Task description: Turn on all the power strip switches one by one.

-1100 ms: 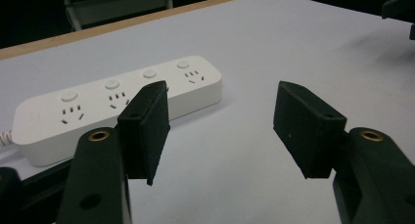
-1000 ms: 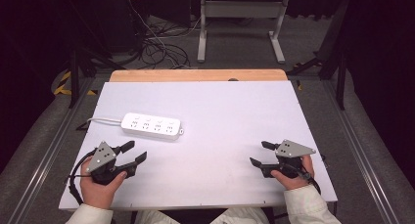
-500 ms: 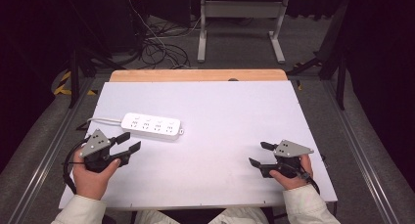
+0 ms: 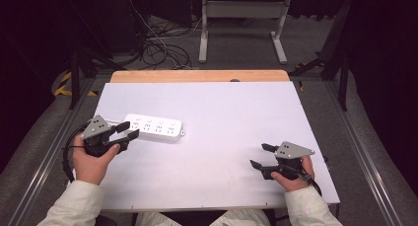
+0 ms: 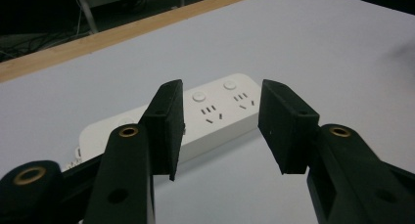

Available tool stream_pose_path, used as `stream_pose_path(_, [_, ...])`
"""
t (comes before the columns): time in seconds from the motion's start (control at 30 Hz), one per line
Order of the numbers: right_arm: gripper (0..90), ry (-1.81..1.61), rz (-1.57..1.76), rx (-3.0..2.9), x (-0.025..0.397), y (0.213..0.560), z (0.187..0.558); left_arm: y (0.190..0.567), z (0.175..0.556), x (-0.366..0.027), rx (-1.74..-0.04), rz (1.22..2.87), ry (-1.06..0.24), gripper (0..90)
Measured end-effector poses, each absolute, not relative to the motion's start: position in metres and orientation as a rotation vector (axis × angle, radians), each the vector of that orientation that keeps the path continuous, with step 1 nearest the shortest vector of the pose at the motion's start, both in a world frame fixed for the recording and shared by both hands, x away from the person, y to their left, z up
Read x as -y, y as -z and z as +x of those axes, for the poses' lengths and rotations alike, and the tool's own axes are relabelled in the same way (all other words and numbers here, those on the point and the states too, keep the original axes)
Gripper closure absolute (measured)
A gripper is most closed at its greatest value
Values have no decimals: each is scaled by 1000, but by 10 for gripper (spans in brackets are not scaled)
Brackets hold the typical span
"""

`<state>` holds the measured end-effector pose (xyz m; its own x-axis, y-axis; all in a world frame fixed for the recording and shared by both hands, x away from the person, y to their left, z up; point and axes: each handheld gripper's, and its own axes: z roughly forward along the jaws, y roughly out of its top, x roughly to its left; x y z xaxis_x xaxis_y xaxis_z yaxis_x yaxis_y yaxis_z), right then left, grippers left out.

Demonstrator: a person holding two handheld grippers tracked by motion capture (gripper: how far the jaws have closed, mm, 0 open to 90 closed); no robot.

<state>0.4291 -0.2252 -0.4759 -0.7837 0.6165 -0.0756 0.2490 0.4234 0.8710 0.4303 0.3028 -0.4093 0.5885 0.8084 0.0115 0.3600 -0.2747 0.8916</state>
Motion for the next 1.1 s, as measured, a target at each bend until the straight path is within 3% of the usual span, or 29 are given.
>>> stream_pose_path(0.17, [260, -1312, 733, -2306, 225, 476, 429, 407, 442, -305, -971, 1893, -662, 507])
stream_pose_path(0.33, [251, -1318, 719, -2311, 224, 476, 428, 408, 451, -307, -973, 1880, -620, 538])
stream_pose_path(0.47, [246, -1319, 715, -2315, 224, 477, 428, 411, 459, -311, -992, 1878, -607, 606])
stream_pose_path(0.77, [239, -1324, 704, -2319, 224, 477, 428, 421, 483, -320, -1052, 1859, -594, 898])
stream_pose_path(1.1, [236, -1319, 708, -2323, 225, 477, 428, 437, 504, -317, -1131, 1866, -623, 900])
